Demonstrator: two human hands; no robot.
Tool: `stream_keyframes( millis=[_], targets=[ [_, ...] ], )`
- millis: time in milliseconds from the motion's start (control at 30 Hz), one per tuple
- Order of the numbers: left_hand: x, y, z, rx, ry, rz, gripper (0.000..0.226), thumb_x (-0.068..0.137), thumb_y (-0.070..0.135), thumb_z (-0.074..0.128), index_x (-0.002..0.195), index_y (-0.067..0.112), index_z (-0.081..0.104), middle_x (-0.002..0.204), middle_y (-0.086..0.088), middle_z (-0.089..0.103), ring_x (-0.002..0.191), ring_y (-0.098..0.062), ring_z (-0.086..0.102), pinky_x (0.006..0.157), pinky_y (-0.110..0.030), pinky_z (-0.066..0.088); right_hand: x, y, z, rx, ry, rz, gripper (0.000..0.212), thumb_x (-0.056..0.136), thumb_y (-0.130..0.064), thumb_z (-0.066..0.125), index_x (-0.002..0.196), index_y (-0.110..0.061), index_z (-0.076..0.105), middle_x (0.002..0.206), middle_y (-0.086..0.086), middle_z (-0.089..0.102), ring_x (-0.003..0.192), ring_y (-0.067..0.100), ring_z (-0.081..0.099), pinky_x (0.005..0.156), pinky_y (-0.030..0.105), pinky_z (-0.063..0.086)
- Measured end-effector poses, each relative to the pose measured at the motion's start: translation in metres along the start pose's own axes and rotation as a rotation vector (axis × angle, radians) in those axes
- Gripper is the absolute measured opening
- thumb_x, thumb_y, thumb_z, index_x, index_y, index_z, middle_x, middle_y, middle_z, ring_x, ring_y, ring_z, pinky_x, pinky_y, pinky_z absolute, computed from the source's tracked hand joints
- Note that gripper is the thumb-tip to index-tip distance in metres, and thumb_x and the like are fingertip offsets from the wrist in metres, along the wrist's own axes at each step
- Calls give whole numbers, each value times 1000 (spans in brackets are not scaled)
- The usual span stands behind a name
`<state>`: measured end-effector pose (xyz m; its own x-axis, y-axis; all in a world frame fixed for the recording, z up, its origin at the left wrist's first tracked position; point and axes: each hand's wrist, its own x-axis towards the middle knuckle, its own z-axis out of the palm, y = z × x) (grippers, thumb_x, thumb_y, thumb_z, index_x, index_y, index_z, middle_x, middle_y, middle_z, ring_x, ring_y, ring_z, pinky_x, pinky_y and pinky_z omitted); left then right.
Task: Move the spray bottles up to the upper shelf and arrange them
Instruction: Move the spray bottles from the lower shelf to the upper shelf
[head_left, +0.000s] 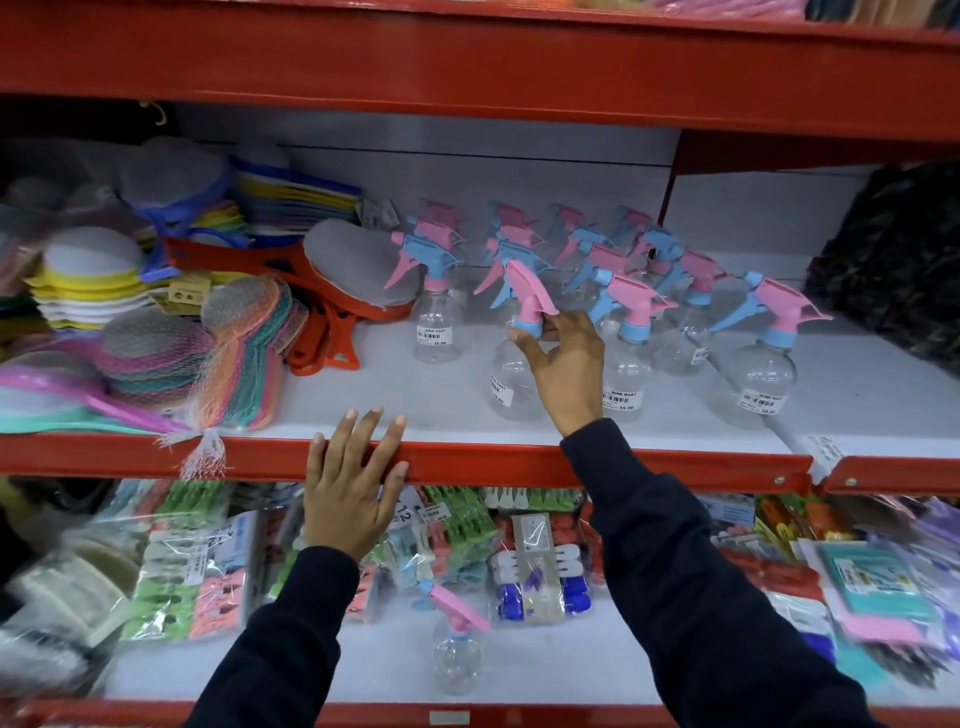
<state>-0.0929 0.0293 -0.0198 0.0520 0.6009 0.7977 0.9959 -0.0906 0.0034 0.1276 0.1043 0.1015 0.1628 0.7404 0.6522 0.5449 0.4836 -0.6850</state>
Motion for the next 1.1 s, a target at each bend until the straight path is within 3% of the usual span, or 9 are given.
stream_keyframes(
  millis=[200,433,567,667,767,867,933,1000,1100],
  targets=[
    [0,0,-2,-13,-29,-8,45,99,43,24,138,27,38,140,-1,41,135,-23,31,116,-37,5,-1,-5,0,1,26,82,28,78,-28,72,98,-9,65,99,11,69,87,24,65,80,44,54],
    [1,2,-8,-34,-93,-33,45,98,44,24,139,28,37,140,-1,42,135,-22,30,116,-36,4,-1,-4,-8,173,-120,198,30,82,-21,67,110,-11,63,103,-1,66,101,17,62,97,41,49],
    [1,-1,-14,-31,-134,-14,47,99,44,21,140,27,36,140,-5,47,135,-23,31,116,-35,3,-25,-15,-22,189,-51,149,37,84,-24,65,119,-15,58,120,0,64,107,10,57,92,25,46],
    [0,-14,-18,-34,-135,-39,49,99,44,18,140,25,37,141,-8,47,134,-24,31,116,-33,1,-68,-25,-34,260,-28,70,28,86,-21,62,114,-24,58,110,-10,63,103,0,57,87,15,46],
    [-2,-33,-21,-38,-115,-105,49,99,43,19,139,23,37,140,-10,48,134,-26,31,116,-32,0,-122,-21,-31,303,-232,100,26,86,-19,61,111,-27,59,105,-17,62,97,-5,59,79,7,45],
    [-3,-44,-22,-18,-126,-76,49,99,43,18,141,23,35,141,-10,46,135,-26,29,116,-31,0,-176,4,-12,256,-484,172,30,85,-27,63,112,-35,54,111,-14,62,98,-5,58,84,14,48],
    [-4,-46,-20,-16,-120,-58,49,99,43,19,141,23,34,141,-10,45,135,-26,28,116,-31,-1,-206,30,4,139,-642,257,46,80,-49,63,121,-38,47,124,-10,57,110,-2,54,95,27,47],
    [-4,-46,-17,-19,-107,-58,49,99,43,20,141,23,34,141,-9,45,135,-25,28,117,-33,0,-227,54,18,-27,-800,329,74,71,-65,60,133,-32,38,142,-5,45,128,12,44,106,36,39],
    [-5,-48,-13,-22,-81,-52,48,99,43,21,141,23,35,141,-9,44,135,-25,28,117,-34,2,-245,76,33,-145,-921,407,77,73,-40,74,136,-19,35,138,5,45,126,24,44,101,38,41]
  ],
)
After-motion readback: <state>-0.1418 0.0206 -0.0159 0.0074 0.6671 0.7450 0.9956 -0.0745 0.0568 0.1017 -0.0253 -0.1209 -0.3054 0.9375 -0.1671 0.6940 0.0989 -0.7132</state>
